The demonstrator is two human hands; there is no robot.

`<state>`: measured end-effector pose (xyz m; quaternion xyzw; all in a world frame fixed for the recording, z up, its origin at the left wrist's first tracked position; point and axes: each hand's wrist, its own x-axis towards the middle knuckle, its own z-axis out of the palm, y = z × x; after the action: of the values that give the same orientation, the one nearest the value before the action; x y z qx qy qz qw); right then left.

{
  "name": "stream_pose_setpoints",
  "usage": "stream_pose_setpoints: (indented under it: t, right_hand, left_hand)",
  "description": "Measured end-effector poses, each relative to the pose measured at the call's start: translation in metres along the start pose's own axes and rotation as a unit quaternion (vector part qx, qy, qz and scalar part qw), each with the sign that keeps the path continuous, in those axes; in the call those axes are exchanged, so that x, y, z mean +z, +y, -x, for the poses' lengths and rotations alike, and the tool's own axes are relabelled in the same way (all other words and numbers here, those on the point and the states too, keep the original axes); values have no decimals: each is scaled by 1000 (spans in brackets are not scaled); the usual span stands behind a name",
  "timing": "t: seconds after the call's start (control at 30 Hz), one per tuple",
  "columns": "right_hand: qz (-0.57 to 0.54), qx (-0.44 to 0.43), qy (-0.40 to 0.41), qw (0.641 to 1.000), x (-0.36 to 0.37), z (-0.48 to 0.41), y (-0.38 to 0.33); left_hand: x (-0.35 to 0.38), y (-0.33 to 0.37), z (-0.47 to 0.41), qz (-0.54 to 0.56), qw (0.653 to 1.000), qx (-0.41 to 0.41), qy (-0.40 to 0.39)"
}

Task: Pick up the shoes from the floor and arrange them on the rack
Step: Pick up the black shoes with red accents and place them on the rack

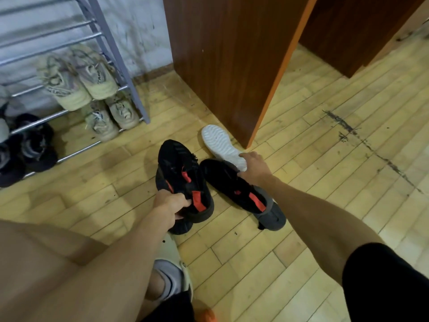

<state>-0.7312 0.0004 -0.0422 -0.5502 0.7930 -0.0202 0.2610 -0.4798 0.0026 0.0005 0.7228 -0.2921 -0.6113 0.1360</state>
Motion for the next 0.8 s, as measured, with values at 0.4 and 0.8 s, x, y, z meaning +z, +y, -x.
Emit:
stream_pose_setpoints:
  t: [0.4,0.8]
  right_hand:
    - [170,88,-224,956,13,23,21]
    - [4,102,-231,968,-47,32,-42]
  left_hand:
    - [8,3,-1,-43,999,-1,0]
    - [-9,23,28,75,996,36,37]
